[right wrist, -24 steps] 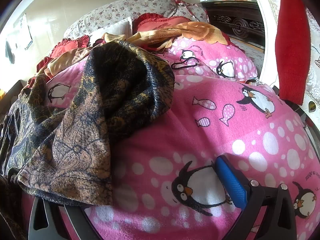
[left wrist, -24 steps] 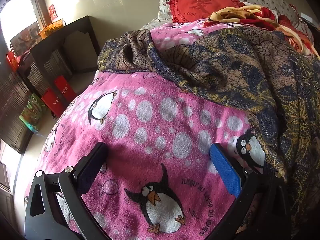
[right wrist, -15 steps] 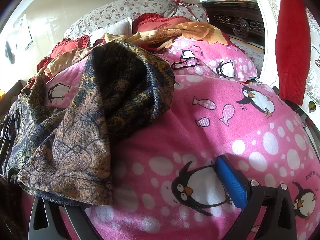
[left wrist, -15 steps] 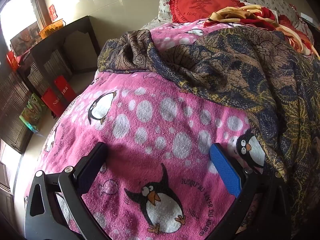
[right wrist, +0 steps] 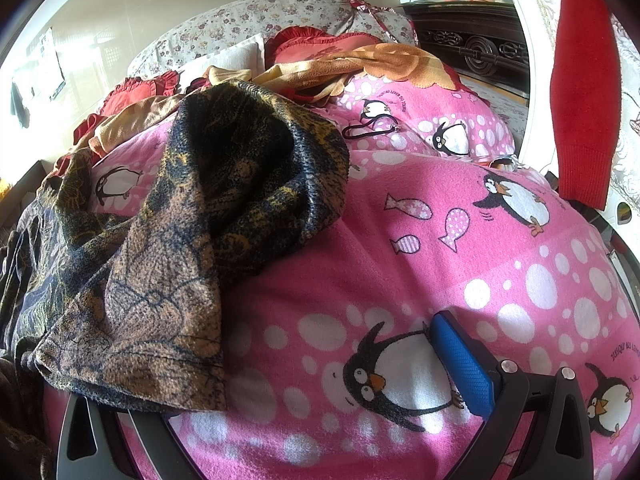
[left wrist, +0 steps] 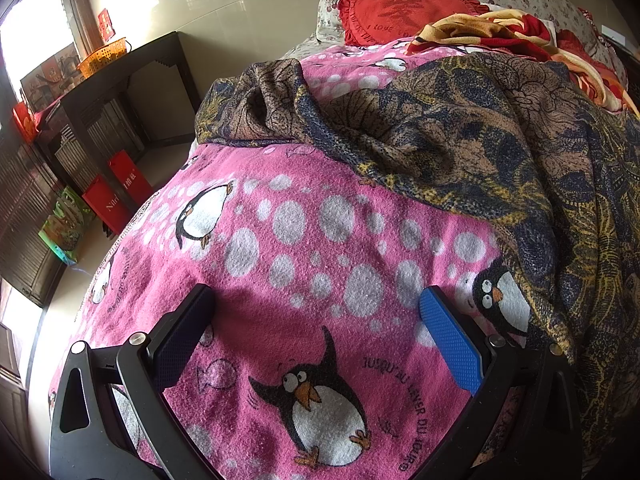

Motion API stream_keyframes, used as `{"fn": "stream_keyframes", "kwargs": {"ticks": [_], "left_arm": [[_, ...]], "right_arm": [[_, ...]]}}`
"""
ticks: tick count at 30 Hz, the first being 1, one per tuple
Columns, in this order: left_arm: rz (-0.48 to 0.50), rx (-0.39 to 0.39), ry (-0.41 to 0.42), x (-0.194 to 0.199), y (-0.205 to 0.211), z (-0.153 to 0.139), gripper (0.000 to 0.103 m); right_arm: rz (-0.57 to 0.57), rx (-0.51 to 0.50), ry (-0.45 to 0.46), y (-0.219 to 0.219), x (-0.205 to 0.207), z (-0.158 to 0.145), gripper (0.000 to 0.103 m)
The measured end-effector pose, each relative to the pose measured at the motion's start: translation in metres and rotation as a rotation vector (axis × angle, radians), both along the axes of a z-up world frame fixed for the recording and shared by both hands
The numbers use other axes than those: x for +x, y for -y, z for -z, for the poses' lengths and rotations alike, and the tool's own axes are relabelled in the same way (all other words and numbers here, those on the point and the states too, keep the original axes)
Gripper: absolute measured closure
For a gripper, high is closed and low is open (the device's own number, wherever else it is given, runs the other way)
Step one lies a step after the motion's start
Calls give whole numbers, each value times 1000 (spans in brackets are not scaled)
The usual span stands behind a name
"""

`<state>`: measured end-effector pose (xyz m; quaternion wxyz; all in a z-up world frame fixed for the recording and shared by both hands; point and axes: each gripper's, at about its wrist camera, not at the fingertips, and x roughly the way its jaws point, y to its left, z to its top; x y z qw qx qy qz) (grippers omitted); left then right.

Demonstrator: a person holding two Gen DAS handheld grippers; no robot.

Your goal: Fold small clothes

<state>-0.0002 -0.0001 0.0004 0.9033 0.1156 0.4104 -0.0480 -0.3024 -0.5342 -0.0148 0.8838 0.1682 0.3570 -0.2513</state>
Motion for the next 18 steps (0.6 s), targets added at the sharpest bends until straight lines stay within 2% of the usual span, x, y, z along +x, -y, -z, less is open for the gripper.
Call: {"fn": "stream_keyframes", "kwargs": {"ticks": [9,11,14,18], "left_arm": [[0,0,0,0,0,0,0],[0,0,0,0,0,0,0],[0,0,0,0,0,0,0],[0,0,0,0,0,0,0]], "right_arm": [[4,-9,-26,-5,4,-2,0],[-4,45,-59,-5,1,-7,0],[-48,104,-107,-17,-10,-21,0],[-77,77,-37,-56,-44,-67,0]]}}
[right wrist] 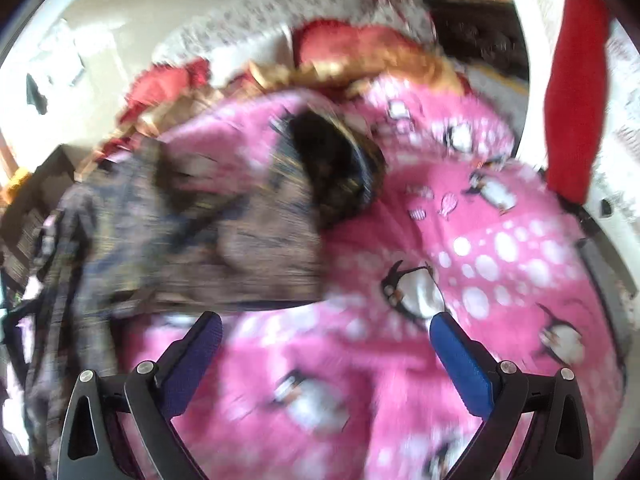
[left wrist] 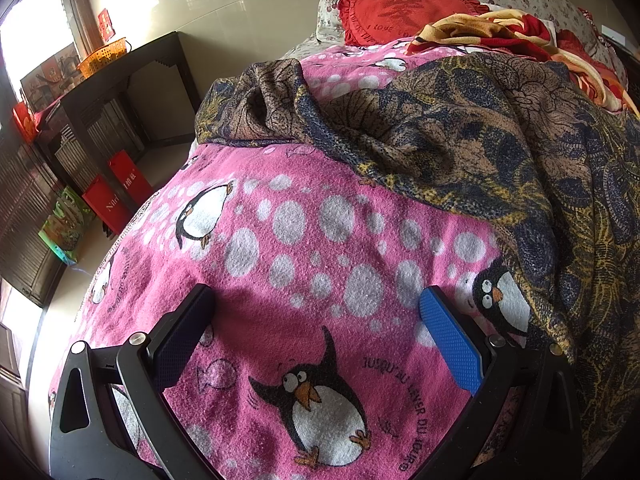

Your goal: Fold small clothes

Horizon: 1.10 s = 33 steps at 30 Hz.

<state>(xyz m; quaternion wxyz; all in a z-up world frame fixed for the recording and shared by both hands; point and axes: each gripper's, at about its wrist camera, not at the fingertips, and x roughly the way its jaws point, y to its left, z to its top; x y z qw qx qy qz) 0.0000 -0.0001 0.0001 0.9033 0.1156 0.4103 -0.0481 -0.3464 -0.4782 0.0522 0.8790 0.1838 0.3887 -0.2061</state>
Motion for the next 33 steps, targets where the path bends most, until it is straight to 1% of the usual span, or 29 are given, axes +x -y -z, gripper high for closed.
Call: {"fn": "stream_keyframes", "kwargs": {"ticks": [1,3,5,6,8,10,12,13,16,18,19,20,21,23,25,27,28,30,33], "left_arm": [[0,-1,-1,0,0,0,0],[0,1,0,0,0,0,0],[0,0,0,0,0,0,0],[0,-1,0,0,0,0,0],[0,0,0,0,0,0,0],[0,0,0,0,0,0,0],[0,-1,-1,0,0,0,0],[0,-2,-1,0,0,0,0],[2,0,-6,-1,1,-1,0],[18,14,-27,1,0,-1,0],[38,23,-53,-1,0,-3,0],[46,20,-62,-2,0,-6,0],[67,8,-86,-6,-1,-9,0],[89,-11,-114,-13,-5,-13,0],[111,-20,-120,-28,-5,-24,0],[128,-30,-83,-42,-7,-42,0],[136,-40,-69,-49,-8,-51,0],[156,-63,-62,-61,-6,-69,0],[189,-79,-45,-75,-3,-93,0]], "right_arm": [[-17,8,25,-15,-7,-17,0],[-42,5,53,-40,-12,-40,0],[-65,-6,77,-72,-10,-64,0],[-74,-7,77,-84,-4,-71,0],[-119,-4,48,-116,14,-82,0],[-187,37,11,-148,32,-95,0],[-252,79,-22,-170,48,-103,0],[-318,102,-25,-185,55,-113,0],[-420,132,13,-214,55,-141,0],[-476,190,46,-223,49,-164,0],[-500,226,61,-226,44,-174,0],[-514,250,67,-229,42,-180,0],[-521,283,70,-230,34,-191,0],[-512,309,61,-231,22,-207,0],[-504,309,64,-234,8,-224,0],[-490,291,94,-236,-2,-241,0],[-471,261,105,-239,-5,-248,0],[-470,236,111,-246,-3,-253,0],[-496,257,126,-254,13,-254,0]]}}
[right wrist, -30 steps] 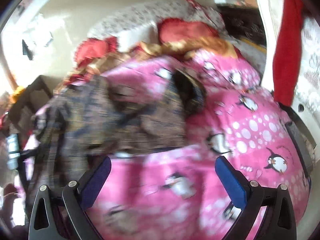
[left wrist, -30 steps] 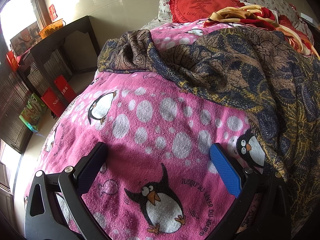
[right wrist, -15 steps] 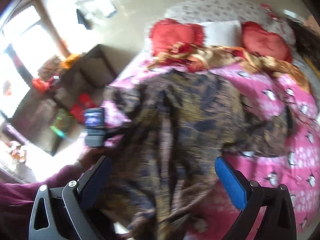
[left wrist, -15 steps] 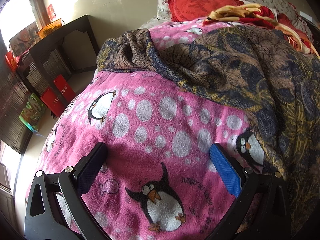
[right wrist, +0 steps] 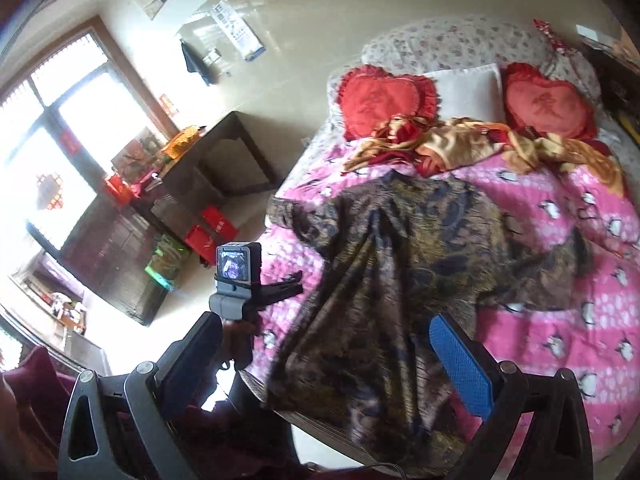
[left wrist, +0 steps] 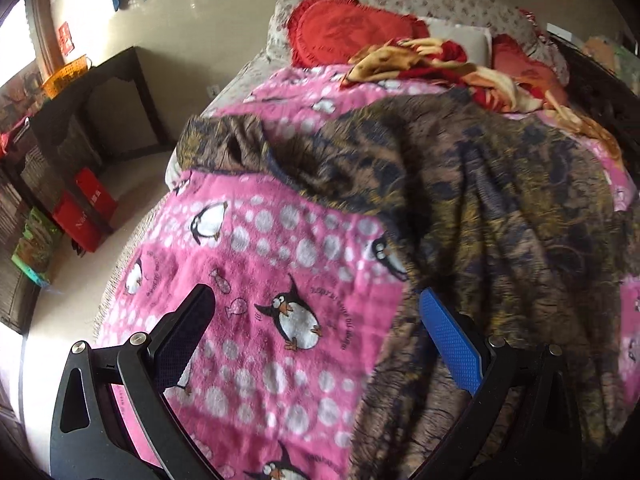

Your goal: Fold small clothes

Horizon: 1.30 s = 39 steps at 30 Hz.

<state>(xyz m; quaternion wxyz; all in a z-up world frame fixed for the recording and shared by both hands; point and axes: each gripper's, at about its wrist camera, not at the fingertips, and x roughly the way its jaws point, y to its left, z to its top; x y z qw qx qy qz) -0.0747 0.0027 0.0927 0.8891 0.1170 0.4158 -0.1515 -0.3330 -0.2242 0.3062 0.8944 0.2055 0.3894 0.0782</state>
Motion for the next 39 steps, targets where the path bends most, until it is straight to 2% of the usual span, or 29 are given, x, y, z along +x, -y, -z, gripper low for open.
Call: {"fn": "stream_keyframes", "kwargs": {"ticks": [1,5,7,10,12,15,19,21,26,30,39], "left_arm": [[12,-2,10,-4,2,-10,0],[29,-13,57,-14,1,-41,0],[28,-19,71,-16,-2,-52,0],[23,-39,66,-13,-3,-60,0],[20,-55,60,-11,-2,-62,0],[16,-61,42,-7,5,-59,0],[24,-75,21,-4,14,-54,0],[32,-74,23,-4,19,-52,0],[42,-84,15,2,29,-46,0],[36,-87,-3,10,36,-37,0],[55,-99,-39,17,48,-19,0]], "right_arm": [[-3,36,10,-2,7,-2,0],[-27,321,36,2,32,-24,0],[-30,363,73,4,43,-42,0],[31,225,126,1,55,-56,0],[70,99,141,-1,66,-49,0],[125,-154,104,-11,94,-6,0],[175,-336,10,-12,128,69,0],[199,-352,-8,-7,137,99,0],[263,-247,-62,11,157,148,0],[296,-305,-86,6,166,162,0],[314,-330,-153,12,183,190,0]]}}
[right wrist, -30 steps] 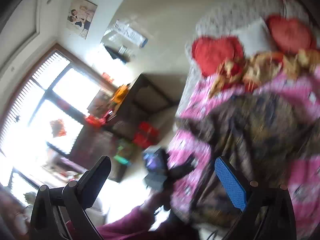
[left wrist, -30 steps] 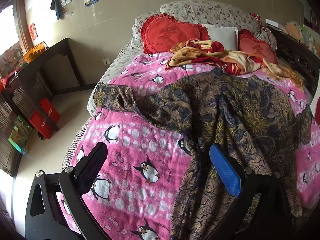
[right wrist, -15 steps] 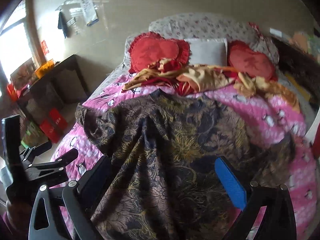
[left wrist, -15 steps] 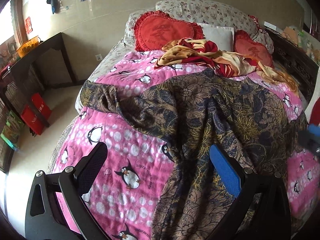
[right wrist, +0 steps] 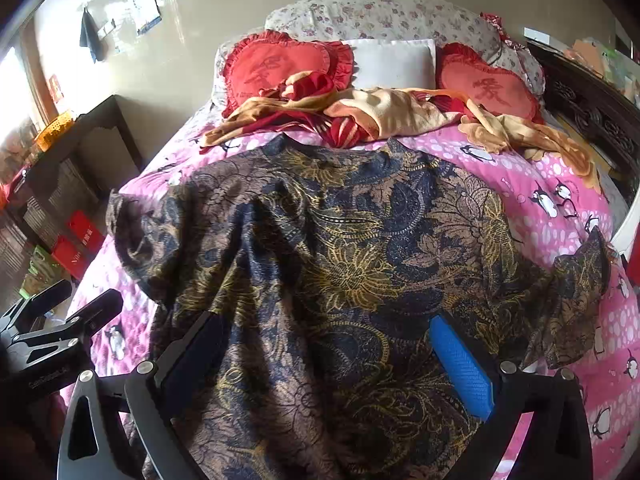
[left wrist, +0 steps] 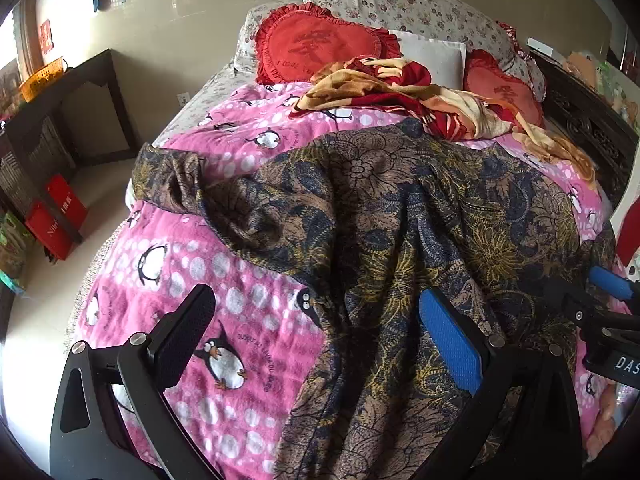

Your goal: Fold small clothes

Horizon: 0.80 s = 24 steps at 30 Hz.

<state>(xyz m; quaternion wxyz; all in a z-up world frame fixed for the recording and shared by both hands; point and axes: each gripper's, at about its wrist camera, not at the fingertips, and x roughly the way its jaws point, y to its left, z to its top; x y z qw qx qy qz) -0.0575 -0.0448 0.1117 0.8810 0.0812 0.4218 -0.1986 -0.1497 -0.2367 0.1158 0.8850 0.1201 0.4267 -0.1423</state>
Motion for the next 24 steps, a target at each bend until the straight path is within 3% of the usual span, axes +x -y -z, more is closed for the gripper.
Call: {"fn": "stream_keyframes", "kwargs": {"ticks": [24], "left_arm": [[-41,16,-55,30,-4,28,0]], "right_arm": [[4,-23,-64,2,28,31,0]]}}
